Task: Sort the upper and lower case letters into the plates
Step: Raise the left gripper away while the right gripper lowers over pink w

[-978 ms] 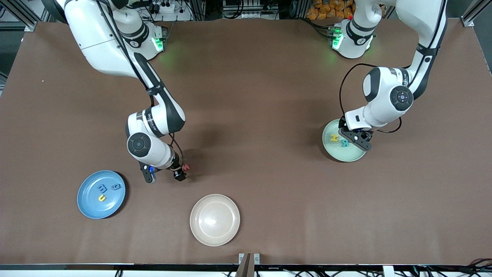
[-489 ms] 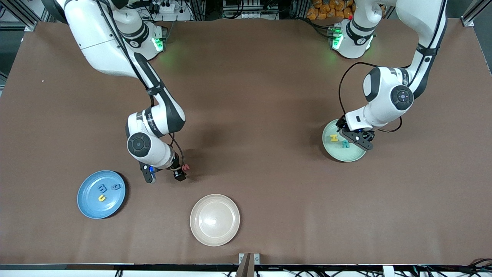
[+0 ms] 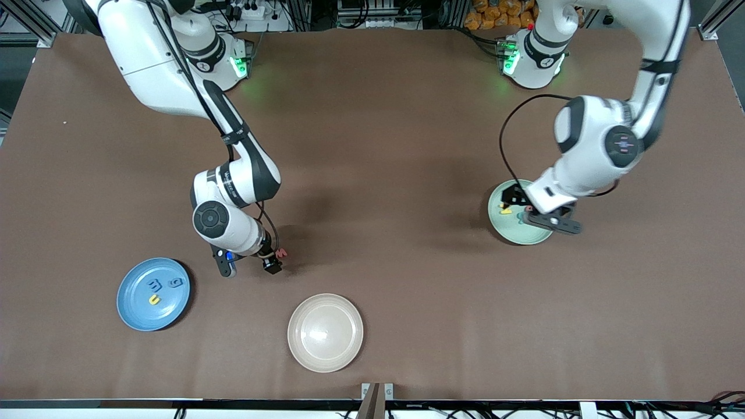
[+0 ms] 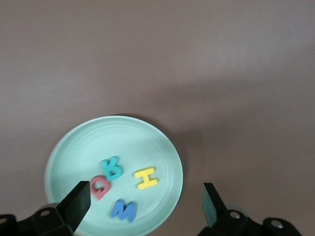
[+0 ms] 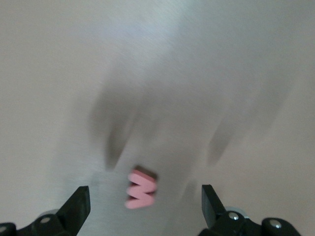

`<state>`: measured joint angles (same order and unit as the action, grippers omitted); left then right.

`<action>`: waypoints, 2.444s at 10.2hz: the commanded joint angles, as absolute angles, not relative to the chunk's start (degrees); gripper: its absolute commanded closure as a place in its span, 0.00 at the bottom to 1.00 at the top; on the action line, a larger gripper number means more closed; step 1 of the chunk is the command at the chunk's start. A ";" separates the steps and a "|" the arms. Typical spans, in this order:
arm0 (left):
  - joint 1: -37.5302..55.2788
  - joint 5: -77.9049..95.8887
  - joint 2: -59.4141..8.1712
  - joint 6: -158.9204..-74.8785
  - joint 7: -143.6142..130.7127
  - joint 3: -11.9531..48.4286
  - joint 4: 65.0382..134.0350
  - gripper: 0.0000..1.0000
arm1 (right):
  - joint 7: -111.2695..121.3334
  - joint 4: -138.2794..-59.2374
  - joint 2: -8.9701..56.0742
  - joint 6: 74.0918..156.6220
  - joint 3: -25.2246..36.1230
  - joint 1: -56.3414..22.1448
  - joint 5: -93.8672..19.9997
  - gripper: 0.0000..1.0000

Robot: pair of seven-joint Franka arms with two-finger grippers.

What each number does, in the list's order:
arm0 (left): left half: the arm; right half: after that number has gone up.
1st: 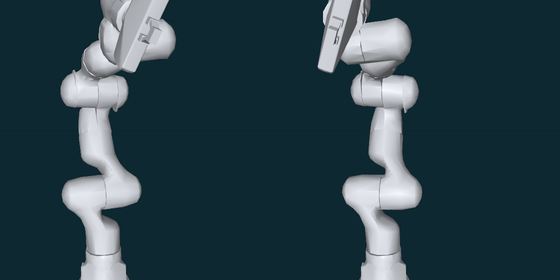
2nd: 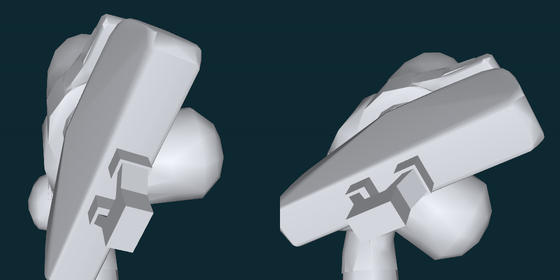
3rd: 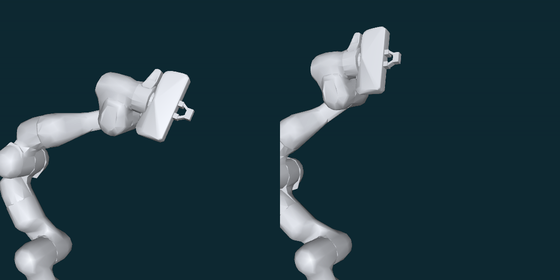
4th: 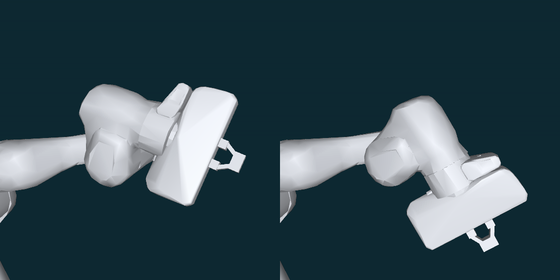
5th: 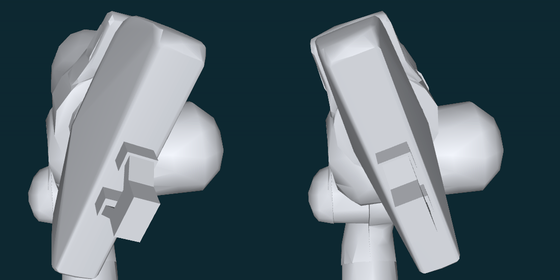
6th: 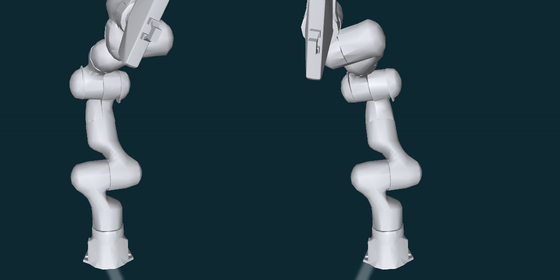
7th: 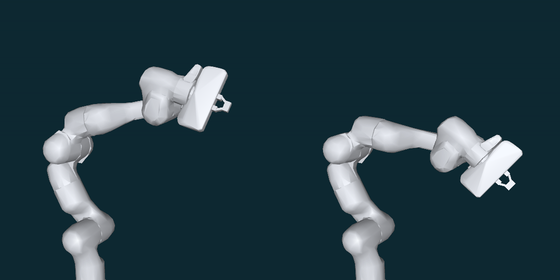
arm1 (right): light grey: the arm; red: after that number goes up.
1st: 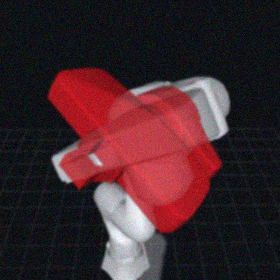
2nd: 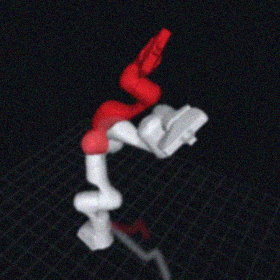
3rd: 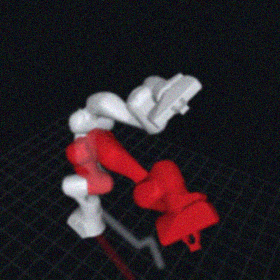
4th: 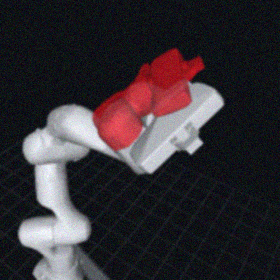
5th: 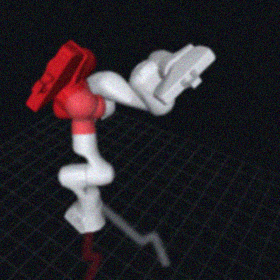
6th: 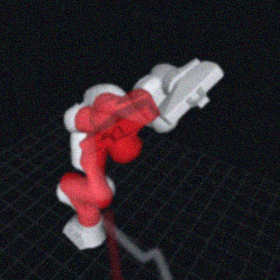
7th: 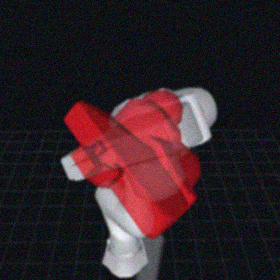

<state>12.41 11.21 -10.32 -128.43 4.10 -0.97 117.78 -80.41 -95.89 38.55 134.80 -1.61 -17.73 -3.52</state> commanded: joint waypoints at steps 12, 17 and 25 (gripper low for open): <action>10.00 2.83 -5.45 -93.52 -17.49 -3.78 83.06 0.00 | -82.79 -95.01 40.78 136.75 -1.76 -19.52 -3.96 0.00; 10.46 6.05 -4.66 -84.30 -17.32 -3.95 82.09 0.00 | -85.34 -95.27 42.71 139.92 -1.67 -20.48 -3.78 0.00; 11.25 6.42 -6.24 -84.46 -17.40 -4.31 79.28 0.00 | -85.34 -96.86 42.28 140.27 -1.41 -20.39 -2.55 1.00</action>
